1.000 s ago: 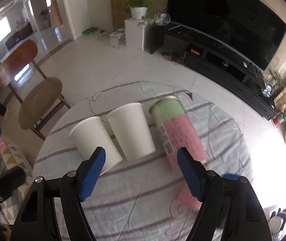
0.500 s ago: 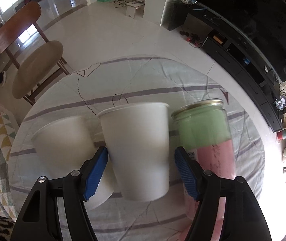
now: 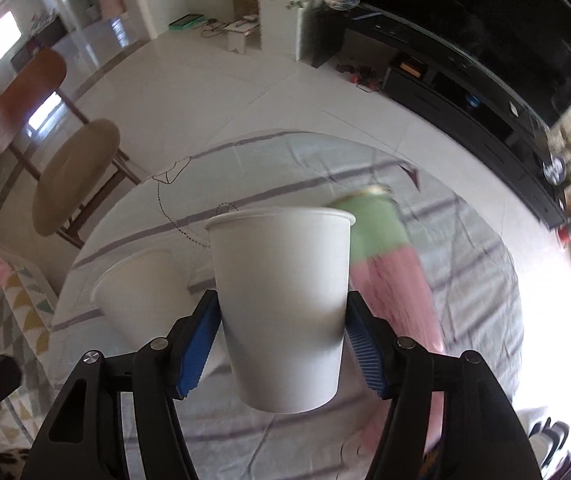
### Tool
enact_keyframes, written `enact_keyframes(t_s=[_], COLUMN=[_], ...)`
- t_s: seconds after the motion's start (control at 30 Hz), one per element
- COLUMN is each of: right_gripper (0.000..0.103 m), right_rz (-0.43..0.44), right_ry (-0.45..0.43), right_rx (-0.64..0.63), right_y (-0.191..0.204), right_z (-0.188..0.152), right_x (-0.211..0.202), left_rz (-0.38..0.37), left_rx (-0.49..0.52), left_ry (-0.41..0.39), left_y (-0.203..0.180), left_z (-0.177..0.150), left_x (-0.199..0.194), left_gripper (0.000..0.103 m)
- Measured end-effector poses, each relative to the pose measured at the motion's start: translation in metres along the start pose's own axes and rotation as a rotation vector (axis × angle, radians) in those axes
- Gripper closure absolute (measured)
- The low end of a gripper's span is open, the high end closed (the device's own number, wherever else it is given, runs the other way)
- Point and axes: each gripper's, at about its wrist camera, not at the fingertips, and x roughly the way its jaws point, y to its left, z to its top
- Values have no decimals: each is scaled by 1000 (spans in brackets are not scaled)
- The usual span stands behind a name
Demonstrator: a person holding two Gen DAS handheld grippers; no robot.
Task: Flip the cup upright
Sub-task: 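Close the right gripper around the white paper cup and lift it, then rotate the right tool to turn the held cup upright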
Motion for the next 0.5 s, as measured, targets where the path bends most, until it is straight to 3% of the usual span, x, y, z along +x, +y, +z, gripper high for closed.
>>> enact_keyframes(t_s=[0.27, 0.5], right_gripper=[39, 39], right_rz=[7, 11], right_ry=[-18, 59], right_rx=[185, 313], right_y=[-19, -22], right_z=[-64, -137], right_x=[-54, -46], left_rz=[-22, -26], left_rx=[51, 124], left_ry=[-8, 24], left_y=[-22, -46], left_z=[-17, -48], left_x=[-14, -14], left_gripper=[0, 0])
